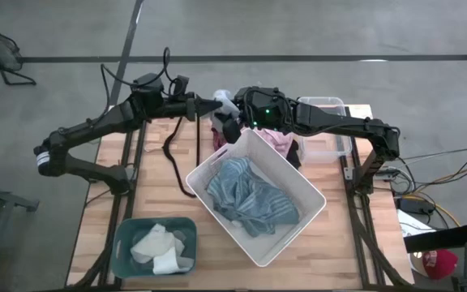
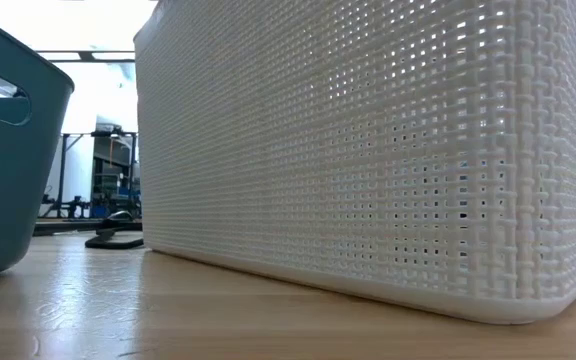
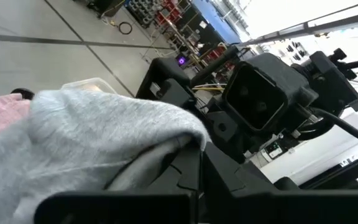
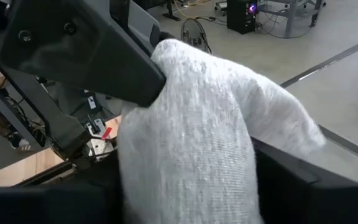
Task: Pick & Place Cloths
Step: Put the gray shorts into the transparent bin
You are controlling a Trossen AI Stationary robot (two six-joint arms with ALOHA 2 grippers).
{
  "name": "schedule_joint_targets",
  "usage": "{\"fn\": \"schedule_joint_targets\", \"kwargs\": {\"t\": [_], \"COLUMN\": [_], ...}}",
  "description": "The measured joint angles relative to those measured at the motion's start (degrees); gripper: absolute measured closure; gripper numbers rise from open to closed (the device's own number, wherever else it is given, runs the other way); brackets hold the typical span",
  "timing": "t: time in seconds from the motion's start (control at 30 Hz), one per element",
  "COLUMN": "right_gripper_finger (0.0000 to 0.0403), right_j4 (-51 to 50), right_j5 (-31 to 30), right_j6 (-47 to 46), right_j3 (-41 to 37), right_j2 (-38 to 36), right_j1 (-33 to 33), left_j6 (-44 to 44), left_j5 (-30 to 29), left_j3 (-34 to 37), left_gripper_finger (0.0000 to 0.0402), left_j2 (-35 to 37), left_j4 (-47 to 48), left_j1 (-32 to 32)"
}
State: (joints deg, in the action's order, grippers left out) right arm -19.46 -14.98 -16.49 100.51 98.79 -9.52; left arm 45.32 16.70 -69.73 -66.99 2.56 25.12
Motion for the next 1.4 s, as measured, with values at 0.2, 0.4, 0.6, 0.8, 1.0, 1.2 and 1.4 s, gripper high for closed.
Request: {"fn": "schedule_joint_targets", "kwargs": {"t": [0.2,0.4,0.6,0.8,1.0,1.2,1.4], "right_gripper_finger": [0.0305,0.0377,0.0378,0.0379,0.0379,0.0379,0.0379], "right_j4": [-0.4,-2.9,-8.3,-12.0,-14.3,-19.4,-27.9], "right_j5": [0.0,0.4,-0.4,-5.3,-6.2,-9.2,-11.3], "right_j6": [0.7,1.1,1.2,1.5,1.6,1.7,0.7], "right_j3": [0.0,0.0,0.2,0.2,0.2,0.2,0.1], "right_j2": [0.0,-1.3,-3.0,-5.5,-7.6,-9.1,-11.3], "right_j1": [0.0,0.0,-0.2,-0.4,-0.7,-0.7,-2.0], "left_j6": [1.3,0.6,-0.3,-0.3,0.9,0.3,0.2], "left_j5": [0.1,0.2,0.2,0.2,3.4,7.0,7.5], "left_j3": [0.3,0.3,0.1,-0.3,-0.3,-0.3,-0.3], "left_gripper_finger": [0.0384,0.0382,0.0381,0.0381,0.0381,0.0383,0.0381], "left_j2": [-1.0,-1.5,-1.5,-1.3,-1.2,-0.9,-0.4], "left_j4": [-0.1,-0.4,-1.3,-2.1,-1.6,-1.5,-1.7], "left_j1": [0.0,-0.4,-0.6,-0.6,-1.3,-1.8,-2.0]}}
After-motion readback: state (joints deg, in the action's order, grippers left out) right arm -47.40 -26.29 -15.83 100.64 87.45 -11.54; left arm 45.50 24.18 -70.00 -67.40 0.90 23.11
